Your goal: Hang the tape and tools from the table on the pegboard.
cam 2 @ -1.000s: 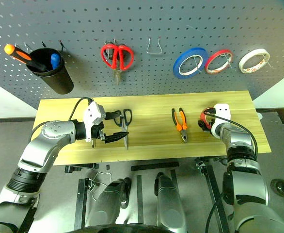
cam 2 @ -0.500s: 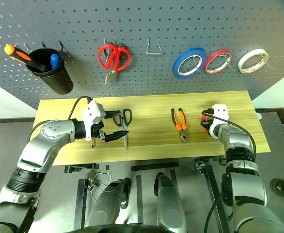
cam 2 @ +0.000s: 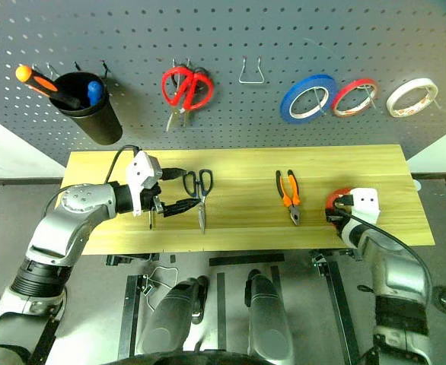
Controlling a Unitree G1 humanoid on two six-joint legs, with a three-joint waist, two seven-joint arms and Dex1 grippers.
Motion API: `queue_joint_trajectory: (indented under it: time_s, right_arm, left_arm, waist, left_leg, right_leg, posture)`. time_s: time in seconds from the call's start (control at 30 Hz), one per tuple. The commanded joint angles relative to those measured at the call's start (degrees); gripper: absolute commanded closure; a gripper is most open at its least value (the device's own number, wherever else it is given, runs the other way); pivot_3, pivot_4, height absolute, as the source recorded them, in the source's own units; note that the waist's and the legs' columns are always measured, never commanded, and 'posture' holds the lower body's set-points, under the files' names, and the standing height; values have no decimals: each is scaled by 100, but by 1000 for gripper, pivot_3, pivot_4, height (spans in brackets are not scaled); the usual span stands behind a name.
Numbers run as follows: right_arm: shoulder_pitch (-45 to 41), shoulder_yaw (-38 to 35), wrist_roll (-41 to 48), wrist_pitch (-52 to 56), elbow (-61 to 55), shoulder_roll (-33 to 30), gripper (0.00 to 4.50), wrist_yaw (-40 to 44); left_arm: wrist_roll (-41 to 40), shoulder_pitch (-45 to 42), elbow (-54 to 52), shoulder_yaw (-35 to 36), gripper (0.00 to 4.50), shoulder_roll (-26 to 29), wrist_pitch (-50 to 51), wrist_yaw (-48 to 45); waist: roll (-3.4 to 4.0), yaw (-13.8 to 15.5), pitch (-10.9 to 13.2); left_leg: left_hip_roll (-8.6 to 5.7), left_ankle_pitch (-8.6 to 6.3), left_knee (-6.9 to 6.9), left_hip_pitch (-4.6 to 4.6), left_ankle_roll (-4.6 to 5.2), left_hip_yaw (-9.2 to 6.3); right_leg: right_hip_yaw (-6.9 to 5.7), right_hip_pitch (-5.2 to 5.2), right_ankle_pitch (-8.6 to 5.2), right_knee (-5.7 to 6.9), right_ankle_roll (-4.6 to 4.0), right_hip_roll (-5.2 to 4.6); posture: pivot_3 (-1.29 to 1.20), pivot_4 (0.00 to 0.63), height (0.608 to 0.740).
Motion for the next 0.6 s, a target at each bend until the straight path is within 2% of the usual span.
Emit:
queue_joint_trajectory:
  time_s: [0.03, 0.27, 0.43, 0.6]
  right_arm:
    - [348, -558, 365, 34, -1201, -82, 3808, -26]
    - [589, -1319, 1317, -240, -2647, 94, 3808, 57]
    - [452, -1501, 1858, -419, -2852, 71, 3808, 62]
    - [172, -1575, 2370, -590, -2910, -59, 3808, 44]
  left_arm:
    - [-129, -84, -5, 109, 0, -75, -234, -56]
    - [-621, -210, -111, 377, 0, -295, -459, -281]
    - [-985, -250, -203, 586, 0, -489, -703, -395]
    - [-1020, -196, -207, 564, 0, -555, -900, -442]
  waist:
    - [1, 7, 0]
    - [1, 7, 0]
    - [0, 13, 0]
    - [0, 8, 0]
  left_leg:
    - [1, 0, -2, 2, 0, -3]
    - [1, 4, -2, 1, -7, -2]
    - [2, 4, -2, 1, -7, -2]
    - [1, 5, 0, 1, -6, 0]
  right_leg:
    - [-1, 0, 0, 2, 0, 3]
    - [-1, 0, 0, 1, 0, 4]
    - [-2, 2, 0, 1, 0, 4]
    - [-2, 2, 0, 1, -1, 4]
  posture:
    - [73, 325, 740]
    - [72, 325, 740]
    - [72, 325, 740]
    - [70, 326, 740]
